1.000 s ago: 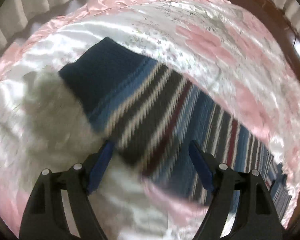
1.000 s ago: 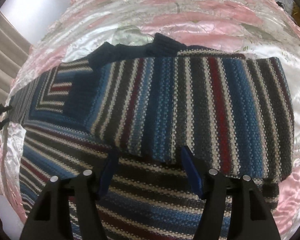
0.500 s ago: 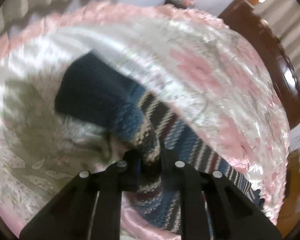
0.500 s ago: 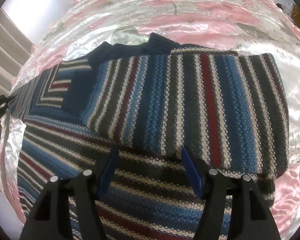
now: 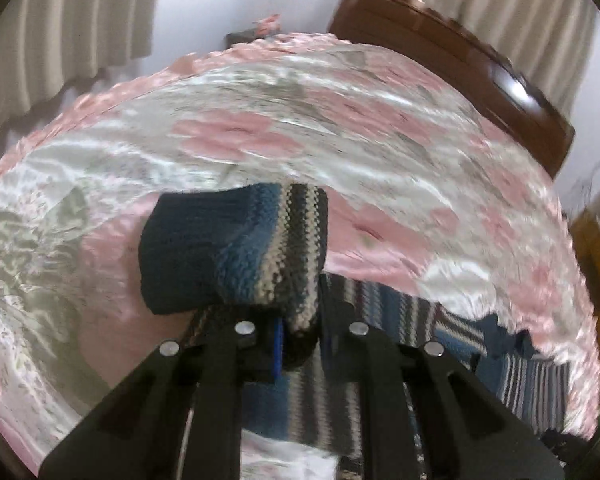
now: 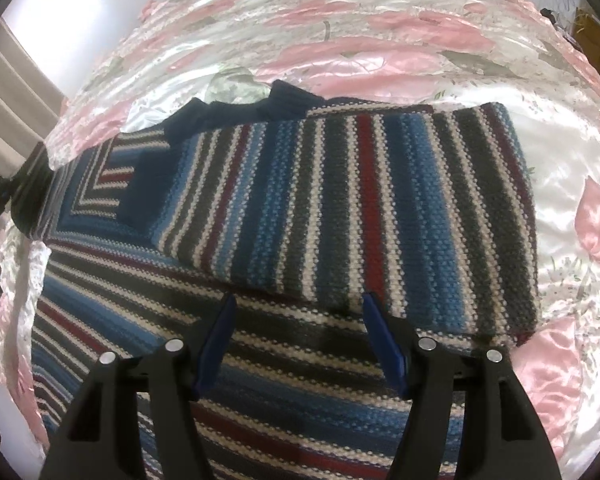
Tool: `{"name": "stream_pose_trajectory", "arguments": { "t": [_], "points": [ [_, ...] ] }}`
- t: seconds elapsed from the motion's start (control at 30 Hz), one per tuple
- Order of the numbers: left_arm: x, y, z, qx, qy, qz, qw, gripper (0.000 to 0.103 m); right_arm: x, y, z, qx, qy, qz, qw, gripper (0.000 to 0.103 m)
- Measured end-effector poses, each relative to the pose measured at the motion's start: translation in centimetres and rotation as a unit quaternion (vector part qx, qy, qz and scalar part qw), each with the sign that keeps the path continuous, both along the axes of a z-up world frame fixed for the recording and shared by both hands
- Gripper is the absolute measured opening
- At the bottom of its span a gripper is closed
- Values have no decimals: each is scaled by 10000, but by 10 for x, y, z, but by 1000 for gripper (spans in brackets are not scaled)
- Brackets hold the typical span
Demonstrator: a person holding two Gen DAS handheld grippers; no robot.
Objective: Fold small clothes
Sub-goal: 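Fold the held sleeve across the sweater body with the left tool, release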
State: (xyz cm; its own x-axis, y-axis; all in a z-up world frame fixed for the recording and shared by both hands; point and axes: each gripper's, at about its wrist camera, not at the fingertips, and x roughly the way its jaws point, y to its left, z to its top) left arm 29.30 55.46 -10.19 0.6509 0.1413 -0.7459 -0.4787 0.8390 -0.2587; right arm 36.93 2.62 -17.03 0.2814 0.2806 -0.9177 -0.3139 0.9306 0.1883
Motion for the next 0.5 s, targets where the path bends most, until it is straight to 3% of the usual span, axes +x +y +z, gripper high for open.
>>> {"name": "stream_pose_trajectory", "arguments": {
  "t": [0.27, 0.5],
  "points": [
    [3, -88, -1, 347, -62, -645, 9973, 12, -1, -3, -4, 137, 8, -51, 9999, 66],
    [19, -161, -18, 60, -70, -1196, 9928, 13, -3, -4, -6, 217, 40, -77, 9997, 66]
  ]
}}
